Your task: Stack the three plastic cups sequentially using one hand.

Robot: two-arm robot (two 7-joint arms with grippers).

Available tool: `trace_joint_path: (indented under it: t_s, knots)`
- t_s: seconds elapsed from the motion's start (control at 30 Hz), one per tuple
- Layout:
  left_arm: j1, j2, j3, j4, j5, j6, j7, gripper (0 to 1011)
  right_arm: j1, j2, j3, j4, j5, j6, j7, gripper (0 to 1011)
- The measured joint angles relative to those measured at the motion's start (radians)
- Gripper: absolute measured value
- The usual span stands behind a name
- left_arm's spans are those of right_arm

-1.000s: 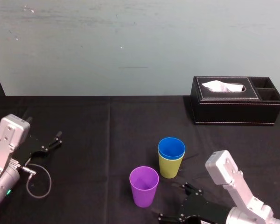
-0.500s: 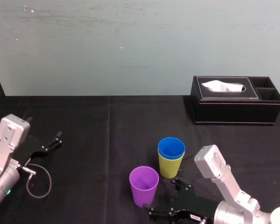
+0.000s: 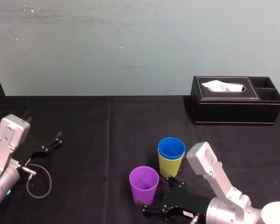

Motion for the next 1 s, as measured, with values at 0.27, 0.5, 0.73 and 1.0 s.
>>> trace_joint_path:
  t_s: [0.27, 0.5, 0.73, 1.0]
  knots:
    - [0.000, 0.000, 0.000, 0.000, 0.000, 0.000, 0.000, 1000, 0.013, -0.011, -0.002, 0.014, 0.003, 0.006, 0.002, 1003]
    - [0.000, 0.000, 0.000, 0.000, 0.000, 0.000, 0.000, 1000, 0.022, -0.021, -0.005, 0.025, 0.009, 0.009, 0.003, 1003]
    - [0.000, 0.000, 0.000, 0.000, 0.000, 0.000, 0.000, 1000, 0.030, -0.028, -0.010, 0.035, 0.007, 0.011, 0.001, 1003]
    - [0.000, 0.000, 0.000, 0.000, 0.000, 0.000, 0.000, 1000, 0.038, -0.038, -0.015, 0.047, -0.001, 0.012, -0.006, 1003]
